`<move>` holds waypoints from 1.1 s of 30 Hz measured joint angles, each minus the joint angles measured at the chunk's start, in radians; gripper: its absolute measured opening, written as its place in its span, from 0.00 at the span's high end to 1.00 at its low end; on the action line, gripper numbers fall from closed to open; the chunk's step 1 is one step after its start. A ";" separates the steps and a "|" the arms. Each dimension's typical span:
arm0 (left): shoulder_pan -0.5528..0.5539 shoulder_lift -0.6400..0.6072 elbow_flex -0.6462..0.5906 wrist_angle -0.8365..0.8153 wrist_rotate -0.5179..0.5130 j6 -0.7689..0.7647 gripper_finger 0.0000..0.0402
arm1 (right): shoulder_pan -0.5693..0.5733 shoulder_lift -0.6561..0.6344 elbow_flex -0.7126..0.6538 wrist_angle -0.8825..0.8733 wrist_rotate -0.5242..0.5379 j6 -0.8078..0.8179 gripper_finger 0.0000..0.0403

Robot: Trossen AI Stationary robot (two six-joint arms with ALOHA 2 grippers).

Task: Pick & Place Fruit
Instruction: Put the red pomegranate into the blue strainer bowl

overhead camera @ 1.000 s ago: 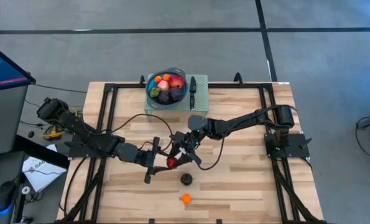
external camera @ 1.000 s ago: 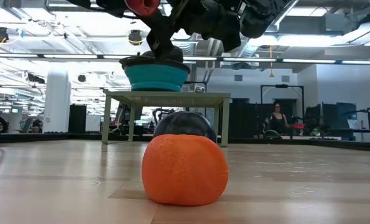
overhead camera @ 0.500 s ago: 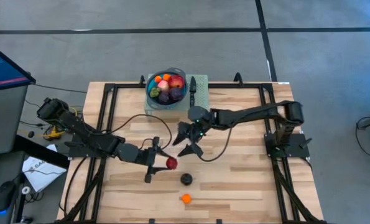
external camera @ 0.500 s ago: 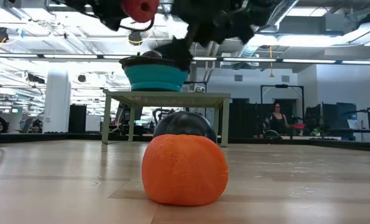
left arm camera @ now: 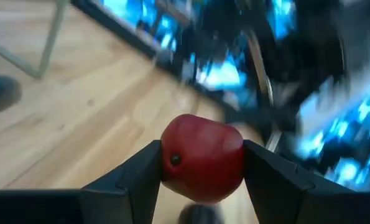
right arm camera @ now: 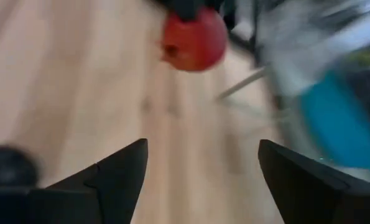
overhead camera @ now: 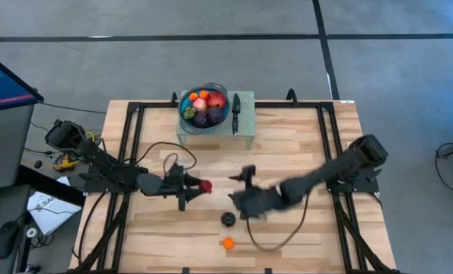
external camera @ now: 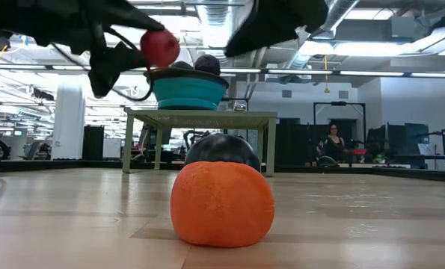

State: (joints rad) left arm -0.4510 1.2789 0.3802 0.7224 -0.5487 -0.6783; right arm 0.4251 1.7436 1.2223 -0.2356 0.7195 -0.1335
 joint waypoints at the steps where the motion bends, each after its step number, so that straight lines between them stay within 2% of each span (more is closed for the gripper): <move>1: 0.000 0.000 -0.011 0.050 -0.021 -0.016 0.51 | 0.037 0.021 0.000 0.040 0.114 -0.016 0.26; 3: 0.000 0.000 -0.023 0.123 -0.058 -0.035 0.50 | 0.095 0.062 -0.001 0.147 0.278 -0.075 0.27; 4: 0.000 0.000 -0.024 0.142 -0.073 -0.037 0.50 | 0.113 0.080 -0.002 0.224 0.320 -0.112 0.28; 11: 0.006 0.000 -0.024 0.264 -0.115 -0.038 0.49 | 0.127 0.202 -0.001 0.807 0.351 -0.589 0.29; 15: 0.006 0.000 -0.023 0.278 -0.115 -0.038 0.49 | 0.107 0.218 0.015 0.996 0.386 -0.755 0.29; 21: 0.006 0.000 -0.023 0.298 -0.114 -0.036 0.49 | 0.063 0.217 0.045 0.999 0.304 -0.760 0.29; 24: 0.006 0.000 -0.023 0.311 -0.114 -0.034 0.49 | 0.046 0.217 0.058 0.967 0.295 -0.759 0.29; 28: 0.006 0.000 -0.023 0.350 -0.114 -0.005 0.49 | 0.029 0.216 0.120 0.789 0.274 -0.701 0.29; 33: 0.006 0.000 -0.023 0.360 -0.114 0.012 0.49 | 0.015 0.215 0.223 0.471 0.197 -0.516 0.29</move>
State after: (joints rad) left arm -0.4446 1.2785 0.3573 1.0822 -0.6624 -0.6662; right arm 0.4398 1.9587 1.4452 0.2358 0.9168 -0.6494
